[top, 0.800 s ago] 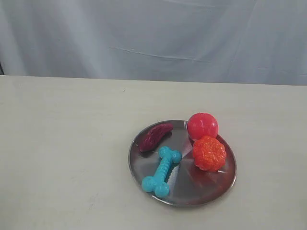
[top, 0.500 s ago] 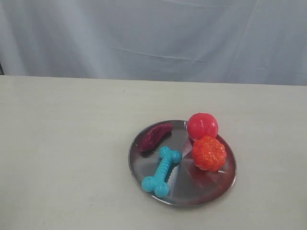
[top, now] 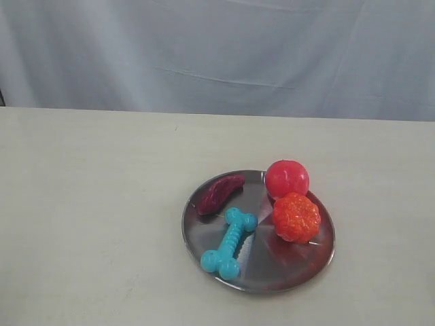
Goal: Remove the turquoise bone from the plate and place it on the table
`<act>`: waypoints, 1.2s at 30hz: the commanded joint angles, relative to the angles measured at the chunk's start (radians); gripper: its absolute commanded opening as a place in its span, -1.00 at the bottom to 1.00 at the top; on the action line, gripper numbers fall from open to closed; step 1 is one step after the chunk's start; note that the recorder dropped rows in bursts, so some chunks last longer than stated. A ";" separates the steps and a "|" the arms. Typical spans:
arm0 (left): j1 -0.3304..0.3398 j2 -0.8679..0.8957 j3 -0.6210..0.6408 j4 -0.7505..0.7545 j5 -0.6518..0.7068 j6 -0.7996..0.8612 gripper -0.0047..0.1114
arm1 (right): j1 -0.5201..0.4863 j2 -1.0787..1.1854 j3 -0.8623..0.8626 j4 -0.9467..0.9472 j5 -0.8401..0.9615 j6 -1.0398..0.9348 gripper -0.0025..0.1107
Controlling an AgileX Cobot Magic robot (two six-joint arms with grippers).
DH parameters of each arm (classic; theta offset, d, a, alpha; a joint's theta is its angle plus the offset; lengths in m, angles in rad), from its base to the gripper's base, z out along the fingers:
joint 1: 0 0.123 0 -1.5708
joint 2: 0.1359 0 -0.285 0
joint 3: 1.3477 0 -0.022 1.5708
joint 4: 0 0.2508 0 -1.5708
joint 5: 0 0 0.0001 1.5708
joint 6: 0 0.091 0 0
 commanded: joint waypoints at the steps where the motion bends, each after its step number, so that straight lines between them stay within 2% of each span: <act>1: -0.008 -0.001 0.003 -0.001 -0.005 -0.004 -0.92 | -0.007 -0.004 0.002 -0.011 -0.190 -0.006 -0.96; 13: -0.008 -0.001 0.003 -0.001 -0.005 -0.004 -0.92 | -0.007 -0.004 0.002 -0.011 -0.725 -0.073 -0.96; 17: -0.008 -0.001 0.003 -0.001 -0.005 -0.004 -0.92 | -0.007 -0.004 0.002 -0.007 -0.842 -0.061 -0.96; 19: -0.008 -0.001 0.003 -0.001 -0.005 -0.004 -0.92 | -0.007 -0.004 0.002 -0.007 -0.891 0.054 -0.96; 21: -0.008 -0.001 0.003 -0.001 -0.005 -0.004 -0.92 | -0.007 -0.004 0.002 -0.007 -0.915 0.330 -0.96; 22: -0.008 -0.001 0.003 -0.001 -0.005 -0.004 -0.92 | -0.007 -0.004 0.002 -0.007 -0.908 0.483 -0.96; 24: -0.008 -0.001 0.003 -0.001 -0.005 -0.004 -0.92 | -0.007 -0.004 0.002 -0.007 -0.890 0.628 -0.96; 27: -0.008 -0.001 0.003 -0.001 -0.005 -0.004 -0.92 | -0.007 -0.004 -0.002 0.001 -0.820 0.632 -0.96; 32: -0.008 -0.001 0.003 -0.001 -0.005 -0.004 -0.92 | -0.007 0.046 -0.167 -0.003 -0.376 0.643 -0.96; 36: -0.008 -0.001 0.003 -0.001 -0.005 -0.004 -0.92 | 0.014 0.185 -0.304 -0.020 -0.233 0.639 -0.96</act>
